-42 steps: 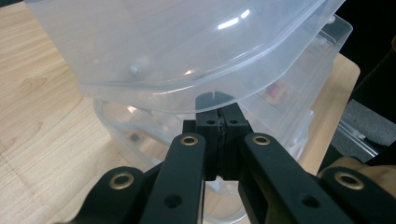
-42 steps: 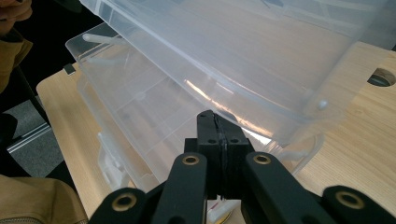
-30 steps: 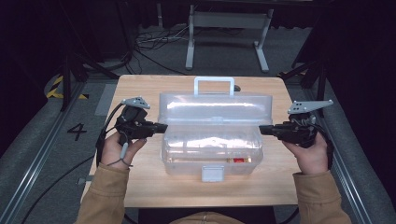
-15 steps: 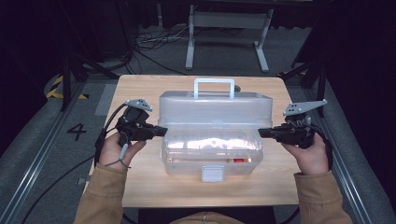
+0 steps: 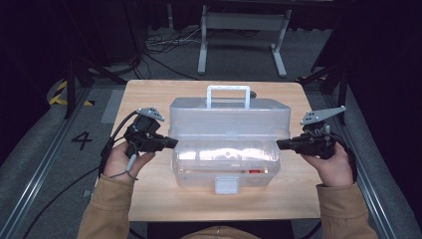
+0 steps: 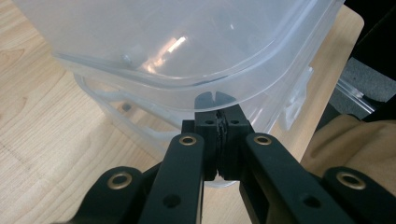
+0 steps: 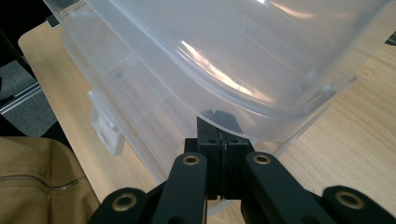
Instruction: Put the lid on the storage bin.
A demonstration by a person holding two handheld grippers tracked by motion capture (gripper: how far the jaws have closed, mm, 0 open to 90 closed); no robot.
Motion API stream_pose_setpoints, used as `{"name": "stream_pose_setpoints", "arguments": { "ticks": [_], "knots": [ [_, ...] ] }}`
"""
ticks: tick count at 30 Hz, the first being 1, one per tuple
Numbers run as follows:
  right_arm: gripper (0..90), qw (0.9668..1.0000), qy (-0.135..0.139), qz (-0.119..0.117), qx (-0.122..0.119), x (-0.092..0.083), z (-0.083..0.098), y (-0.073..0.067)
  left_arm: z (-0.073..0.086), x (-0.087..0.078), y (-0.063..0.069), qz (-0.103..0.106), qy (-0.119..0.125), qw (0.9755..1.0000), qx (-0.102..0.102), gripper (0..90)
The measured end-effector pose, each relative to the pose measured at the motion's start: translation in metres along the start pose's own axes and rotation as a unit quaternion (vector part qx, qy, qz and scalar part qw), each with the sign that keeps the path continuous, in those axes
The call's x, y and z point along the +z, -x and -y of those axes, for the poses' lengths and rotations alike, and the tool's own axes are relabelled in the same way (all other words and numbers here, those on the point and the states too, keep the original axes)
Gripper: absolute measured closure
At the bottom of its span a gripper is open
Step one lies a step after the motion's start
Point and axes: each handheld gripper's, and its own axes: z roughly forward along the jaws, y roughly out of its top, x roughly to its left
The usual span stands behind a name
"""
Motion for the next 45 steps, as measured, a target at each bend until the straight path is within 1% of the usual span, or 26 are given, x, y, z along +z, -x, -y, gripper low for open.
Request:
{"name": "stream_pose_setpoints", "arguments": {
  "ticks": [10, 12, 16, 21, 25, 29, 39, 42, 45],
  "knots": [
    [89.5, 0.9996, -0.027, -0.003, -0.004, 0.002, 0.000, -0.001, 0.001, 0.002, 0.000, 0.000, -0.020, 0.9998, 0.003, 88.4],
    [89.5, 0.9993, -0.036, -0.005, -0.006, 0.003, 0.001, -0.001, 0.001, 0.003, 0.000, -0.001, -0.026, 0.9997, 0.003, 88.3],
    [89.5, 0.9991, -0.042, -0.006, -0.007, 0.004, 0.001, -0.001, 0.001, 0.003, 0.000, 0.001, -0.034, 0.9994, 0.007, 88.1],
    [89.5, 0.9983, -0.056, -0.010, -0.009, 0.005, 0.002, -0.001, 0.002, 0.005, 0.000, 0.005, -0.045, 0.9990, 0.005, 87.5],
    [89.5, 0.9976, -0.067, -0.016, -0.012, 0.007, 0.003, 0.000, 0.002, 0.007, 0.001, 0.005, -0.057, 0.9983, 0.007, 86.8],
    [89.5, 0.9967, -0.078, -0.017, -0.014, 0.008, 0.003, -0.001, 0.002, 0.008, 0.000, 0.006, -0.071, 0.9974, 0.012, 86.9],
    [89.5, 0.9932, -0.112, -0.024, -0.022, 0.013, 0.005, -0.002, 0.003, 0.013, 0.002, 0.009, -0.099, 0.9949, 0.016, 86.8],
    [89.5, 0.9928, -0.115, -0.025, -0.021, 0.013, 0.005, -0.002, 0.003, 0.014, 0.002, 0.009, -0.103, 0.9945, 0.019, 86.7],
    [89.5, 0.9921, -0.121, -0.026, -0.022, 0.013, 0.006, -0.001, 0.004, 0.016, 0.003, 0.011, -0.112, 0.9935, 0.019, 86.2]
  ]
}}
